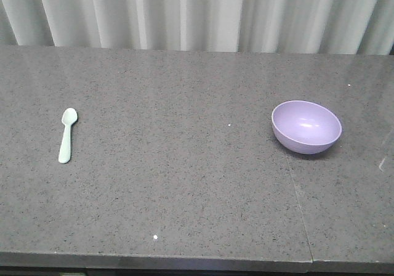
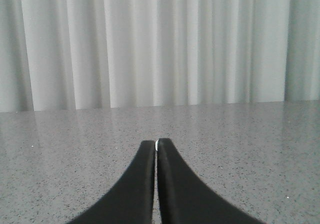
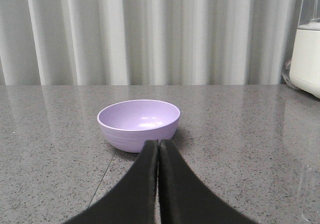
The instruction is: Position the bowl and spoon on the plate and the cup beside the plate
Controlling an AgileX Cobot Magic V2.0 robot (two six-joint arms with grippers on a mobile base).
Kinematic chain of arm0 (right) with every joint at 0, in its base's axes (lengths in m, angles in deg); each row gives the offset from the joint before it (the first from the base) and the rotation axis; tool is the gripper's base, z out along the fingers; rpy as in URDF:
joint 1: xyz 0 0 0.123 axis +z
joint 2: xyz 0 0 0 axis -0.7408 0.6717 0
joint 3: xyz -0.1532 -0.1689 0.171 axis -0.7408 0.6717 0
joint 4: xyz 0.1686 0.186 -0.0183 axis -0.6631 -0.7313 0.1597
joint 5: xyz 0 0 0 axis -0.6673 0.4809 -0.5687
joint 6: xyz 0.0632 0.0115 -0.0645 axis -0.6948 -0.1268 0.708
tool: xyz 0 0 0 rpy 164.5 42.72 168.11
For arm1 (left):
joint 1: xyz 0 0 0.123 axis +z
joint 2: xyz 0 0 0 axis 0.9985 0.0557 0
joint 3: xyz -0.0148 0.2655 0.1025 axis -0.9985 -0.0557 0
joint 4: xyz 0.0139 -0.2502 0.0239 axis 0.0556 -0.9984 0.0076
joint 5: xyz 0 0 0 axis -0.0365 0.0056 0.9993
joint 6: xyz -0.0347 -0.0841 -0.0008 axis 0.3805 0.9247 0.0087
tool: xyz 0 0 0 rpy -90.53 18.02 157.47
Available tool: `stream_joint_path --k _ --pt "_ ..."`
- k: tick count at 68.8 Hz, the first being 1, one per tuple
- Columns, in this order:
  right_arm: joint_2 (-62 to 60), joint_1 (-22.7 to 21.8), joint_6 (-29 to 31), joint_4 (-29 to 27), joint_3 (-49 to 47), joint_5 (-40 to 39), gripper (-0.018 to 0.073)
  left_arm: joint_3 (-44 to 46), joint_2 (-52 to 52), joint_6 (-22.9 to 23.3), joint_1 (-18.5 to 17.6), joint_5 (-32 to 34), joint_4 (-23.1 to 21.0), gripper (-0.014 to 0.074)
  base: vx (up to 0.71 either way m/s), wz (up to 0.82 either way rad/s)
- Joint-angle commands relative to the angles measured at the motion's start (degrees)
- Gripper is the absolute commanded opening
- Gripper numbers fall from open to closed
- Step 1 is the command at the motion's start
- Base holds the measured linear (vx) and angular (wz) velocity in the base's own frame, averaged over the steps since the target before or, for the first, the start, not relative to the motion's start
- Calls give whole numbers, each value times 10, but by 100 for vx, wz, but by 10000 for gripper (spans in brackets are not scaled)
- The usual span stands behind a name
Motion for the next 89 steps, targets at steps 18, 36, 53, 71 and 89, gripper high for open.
stream_joint_path --k 18,36,53,71,89 --pt "-4 2 0 2 6 -41 -11 10 -8 0 0 44 -5 -6 0 0" --pt "-4 2 0 2 6 -41 -11 10 -8 0 0 44 -5 -6 0 0" --pt "-4 2 0 2 6 -41 -11 10 -8 0 0 44 -5 -6 0 0" --pt "-4 2 0 2 6 -41 -11 10 -8 0 0 44 -5 -6 0 0" --pt "-4 2 1 4 4 -63 -11 17 -8 0 0 46 -5 -6 0 0"
